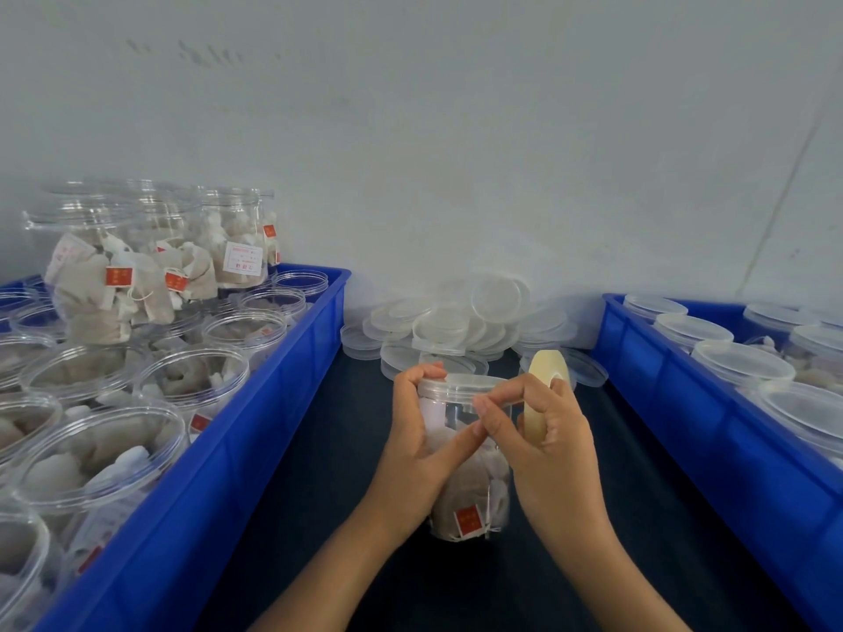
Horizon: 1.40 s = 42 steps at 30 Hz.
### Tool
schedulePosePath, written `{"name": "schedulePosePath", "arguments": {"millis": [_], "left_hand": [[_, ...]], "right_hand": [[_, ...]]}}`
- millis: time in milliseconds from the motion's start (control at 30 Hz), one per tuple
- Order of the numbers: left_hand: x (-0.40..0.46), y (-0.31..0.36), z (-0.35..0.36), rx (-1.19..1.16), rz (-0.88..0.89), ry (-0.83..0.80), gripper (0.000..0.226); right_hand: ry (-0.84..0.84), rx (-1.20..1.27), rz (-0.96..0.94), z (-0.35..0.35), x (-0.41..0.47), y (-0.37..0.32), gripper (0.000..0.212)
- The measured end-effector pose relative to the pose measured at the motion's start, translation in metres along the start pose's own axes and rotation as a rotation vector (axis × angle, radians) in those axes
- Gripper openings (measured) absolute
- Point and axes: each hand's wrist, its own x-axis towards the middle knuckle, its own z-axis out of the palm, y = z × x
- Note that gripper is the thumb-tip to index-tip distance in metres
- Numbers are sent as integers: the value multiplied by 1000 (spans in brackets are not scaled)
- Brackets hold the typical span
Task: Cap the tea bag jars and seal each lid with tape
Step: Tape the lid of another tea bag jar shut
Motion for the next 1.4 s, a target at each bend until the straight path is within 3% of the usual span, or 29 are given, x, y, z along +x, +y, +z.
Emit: {"name": "schedulePosePath", "arguments": {"millis": [233,433,767,933,1033,1200,1400], "left_hand": [[-2,2,1,-26,17,-17,59],[-2,4,1,-105,-1,-3,45],[1,2,3,-26,-18,64,57],[2,-2,3,50,-8,116,43],[3,-2,4,106,16,163,49],[7,-2,-3,148,13,249,47],[8,-1,-2,155,41,163,48]], "right_hand": [[31,74,27,0,-1,1,17],[16,14,10,0,-1,0,11],[39,4,16,0,1,2,7],[37,-57,-12,-1,1,4,7],[18,-195,-52,-5,2,2,8],[-14,-824,-327,-16,1,1,47],[-114,-1047,-229,-29,9,-1,51]]}}
